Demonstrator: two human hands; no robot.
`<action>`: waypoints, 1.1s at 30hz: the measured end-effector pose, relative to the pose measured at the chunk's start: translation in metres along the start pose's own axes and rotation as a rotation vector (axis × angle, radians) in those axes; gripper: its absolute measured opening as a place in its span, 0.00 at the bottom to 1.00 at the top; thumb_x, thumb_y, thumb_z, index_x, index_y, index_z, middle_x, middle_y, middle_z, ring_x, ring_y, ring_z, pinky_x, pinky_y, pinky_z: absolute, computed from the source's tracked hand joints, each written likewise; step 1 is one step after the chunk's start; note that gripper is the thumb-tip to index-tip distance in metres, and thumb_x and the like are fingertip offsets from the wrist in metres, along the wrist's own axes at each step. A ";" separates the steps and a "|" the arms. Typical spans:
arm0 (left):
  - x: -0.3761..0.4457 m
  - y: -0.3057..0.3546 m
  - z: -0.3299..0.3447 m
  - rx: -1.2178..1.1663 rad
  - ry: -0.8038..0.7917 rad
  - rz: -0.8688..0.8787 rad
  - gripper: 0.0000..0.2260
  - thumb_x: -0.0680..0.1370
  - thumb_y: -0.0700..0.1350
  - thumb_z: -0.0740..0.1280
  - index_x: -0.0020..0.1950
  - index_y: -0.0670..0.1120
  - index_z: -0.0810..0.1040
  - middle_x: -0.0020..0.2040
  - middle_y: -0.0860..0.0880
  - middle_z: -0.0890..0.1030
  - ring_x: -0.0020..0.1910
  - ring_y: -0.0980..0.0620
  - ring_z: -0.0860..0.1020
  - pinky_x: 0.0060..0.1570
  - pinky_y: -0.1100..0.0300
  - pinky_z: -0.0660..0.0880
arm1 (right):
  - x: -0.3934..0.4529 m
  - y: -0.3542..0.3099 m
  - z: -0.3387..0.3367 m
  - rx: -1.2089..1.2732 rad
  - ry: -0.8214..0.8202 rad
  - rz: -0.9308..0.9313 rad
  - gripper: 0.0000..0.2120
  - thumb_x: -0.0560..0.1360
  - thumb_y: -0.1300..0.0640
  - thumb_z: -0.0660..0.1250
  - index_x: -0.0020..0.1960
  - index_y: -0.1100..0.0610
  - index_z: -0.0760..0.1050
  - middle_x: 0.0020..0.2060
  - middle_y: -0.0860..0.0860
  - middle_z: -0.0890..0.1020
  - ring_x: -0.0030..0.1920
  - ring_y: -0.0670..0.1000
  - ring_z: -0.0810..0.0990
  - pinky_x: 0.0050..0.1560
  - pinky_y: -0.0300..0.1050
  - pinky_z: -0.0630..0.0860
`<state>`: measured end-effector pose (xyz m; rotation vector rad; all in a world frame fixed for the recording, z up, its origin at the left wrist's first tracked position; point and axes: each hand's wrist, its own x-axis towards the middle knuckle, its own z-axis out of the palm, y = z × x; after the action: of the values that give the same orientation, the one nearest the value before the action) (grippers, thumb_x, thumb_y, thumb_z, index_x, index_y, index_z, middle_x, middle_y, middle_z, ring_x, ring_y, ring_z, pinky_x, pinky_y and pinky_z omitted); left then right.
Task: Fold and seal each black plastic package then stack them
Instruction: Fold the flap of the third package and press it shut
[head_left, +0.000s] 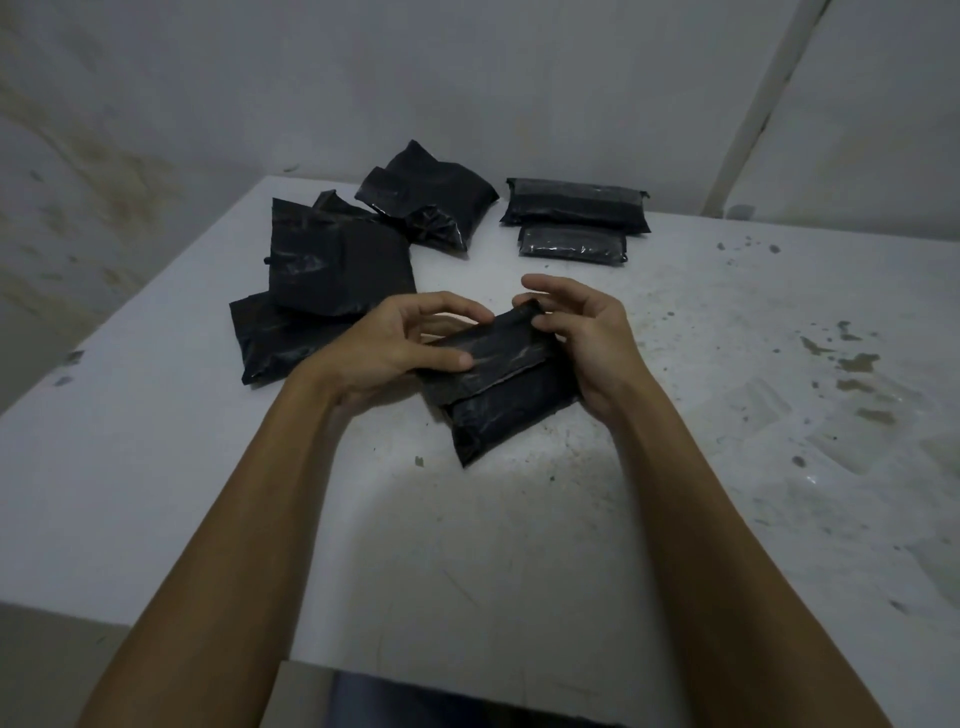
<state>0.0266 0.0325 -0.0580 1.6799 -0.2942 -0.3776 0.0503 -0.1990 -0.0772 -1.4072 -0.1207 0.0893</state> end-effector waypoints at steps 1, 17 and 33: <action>-0.001 0.001 -0.002 0.028 -0.057 -0.005 0.22 0.71 0.38 0.75 0.64 0.47 0.81 0.62 0.47 0.84 0.62 0.47 0.82 0.54 0.56 0.82 | 0.000 0.000 0.000 -0.029 -0.013 -0.009 0.21 0.76 0.75 0.61 0.61 0.58 0.82 0.52 0.55 0.87 0.56 0.51 0.85 0.56 0.42 0.81; -0.001 0.006 0.013 0.371 -0.119 -0.089 0.36 0.71 0.44 0.80 0.75 0.61 0.70 0.66 0.57 0.72 0.63 0.54 0.75 0.52 0.64 0.81 | -0.010 -0.017 0.005 -0.707 0.106 -0.222 0.09 0.78 0.60 0.71 0.55 0.49 0.83 0.50 0.45 0.85 0.51 0.40 0.82 0.53 0.34 0.76; -0.019 -0.019 0.074 1.125 0.039 0.041 0.40 0.80 0.70 0.48 0.85 0.49 0.40 0.85 0.51 0.41 0.83 0.54 0.37 0.81 0.42 0.40 | -0.085 -0.010 0.012 -0.641 -0.106 0.038 0.27 0.87 0.49 0.54 0.84 0.54 0.53 0.81 0.47 0.60 0.80 0.44 0.57 0.79 0.38 0.53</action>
<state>-0.0216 -0.0244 -0.0841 2.7680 -0.5722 -0.1295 -0.0352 -0.2000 -0.0681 -2.0451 -0.2238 0.1669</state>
